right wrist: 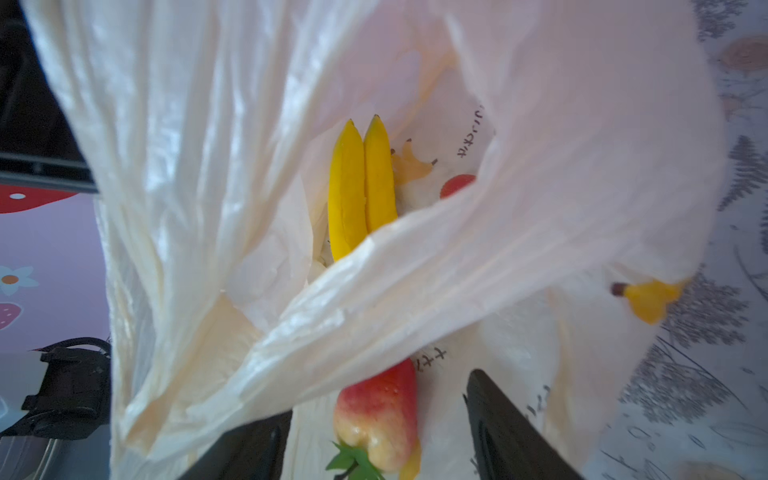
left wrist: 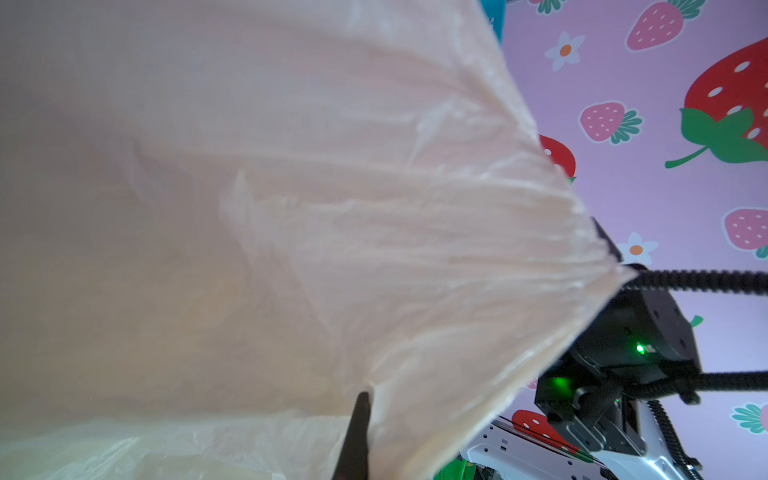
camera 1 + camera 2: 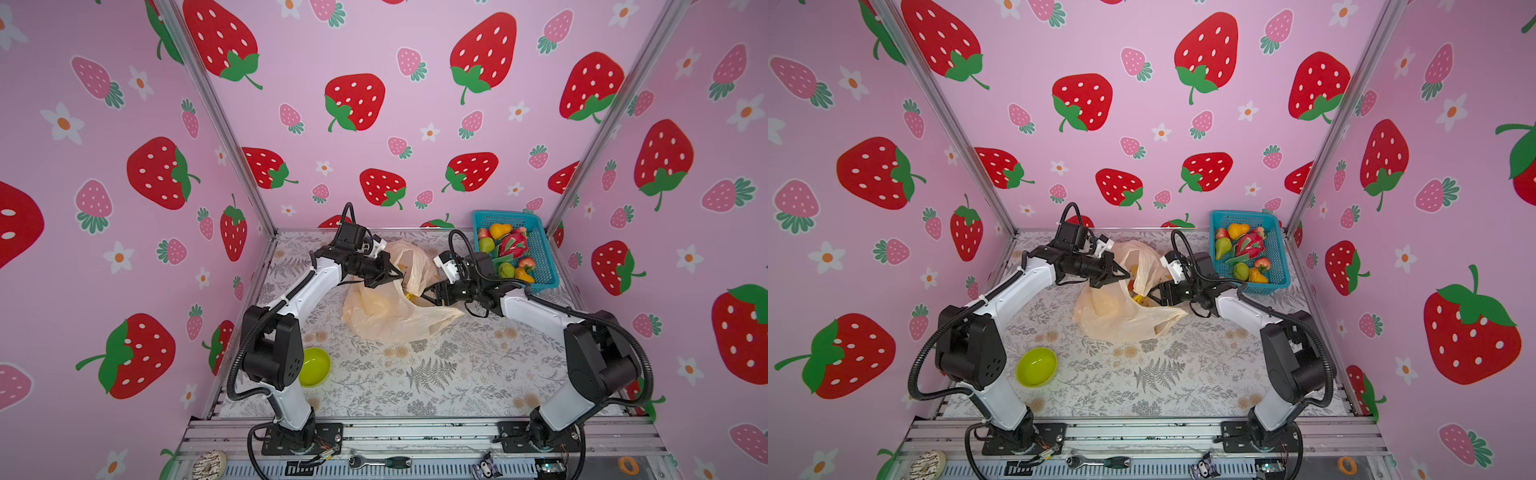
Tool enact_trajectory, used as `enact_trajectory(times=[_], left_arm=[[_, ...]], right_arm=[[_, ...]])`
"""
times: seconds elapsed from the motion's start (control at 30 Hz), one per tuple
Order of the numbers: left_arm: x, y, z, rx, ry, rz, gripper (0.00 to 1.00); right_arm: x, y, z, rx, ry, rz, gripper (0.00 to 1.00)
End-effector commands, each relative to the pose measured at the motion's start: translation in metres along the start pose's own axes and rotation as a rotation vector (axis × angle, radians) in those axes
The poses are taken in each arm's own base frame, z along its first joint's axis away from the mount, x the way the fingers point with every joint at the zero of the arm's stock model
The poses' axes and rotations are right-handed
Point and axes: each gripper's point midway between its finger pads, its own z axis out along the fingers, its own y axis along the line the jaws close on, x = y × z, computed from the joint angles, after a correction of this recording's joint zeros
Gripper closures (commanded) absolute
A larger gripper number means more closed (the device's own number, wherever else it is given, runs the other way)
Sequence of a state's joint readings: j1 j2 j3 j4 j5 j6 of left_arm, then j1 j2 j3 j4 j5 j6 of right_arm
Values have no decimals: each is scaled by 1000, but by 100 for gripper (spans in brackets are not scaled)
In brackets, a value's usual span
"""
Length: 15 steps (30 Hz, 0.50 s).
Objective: Place the fake fruits into the plastic bag and tie a complex knot
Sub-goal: 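Lower the apple into the bag and open the right gripper, then move the right gripper back over the basket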
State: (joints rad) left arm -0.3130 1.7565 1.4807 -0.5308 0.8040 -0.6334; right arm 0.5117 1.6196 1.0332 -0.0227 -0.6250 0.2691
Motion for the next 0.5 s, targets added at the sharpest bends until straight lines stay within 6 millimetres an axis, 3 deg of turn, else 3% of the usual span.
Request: enact_trajectory(times=[0.0,0.27,0.47], left_arm=[[-2,-8,-12,12,-24,15,100],[-5,-5,-14,13,-39,4,100],[-4,-5,-12,13,-37,0,100]], right_arm=[[3,3,-31,11,29,-86,32],[-4,-38,-91,233,-45,-1,33],[-36,-93,-141,537,-168,41,34]])
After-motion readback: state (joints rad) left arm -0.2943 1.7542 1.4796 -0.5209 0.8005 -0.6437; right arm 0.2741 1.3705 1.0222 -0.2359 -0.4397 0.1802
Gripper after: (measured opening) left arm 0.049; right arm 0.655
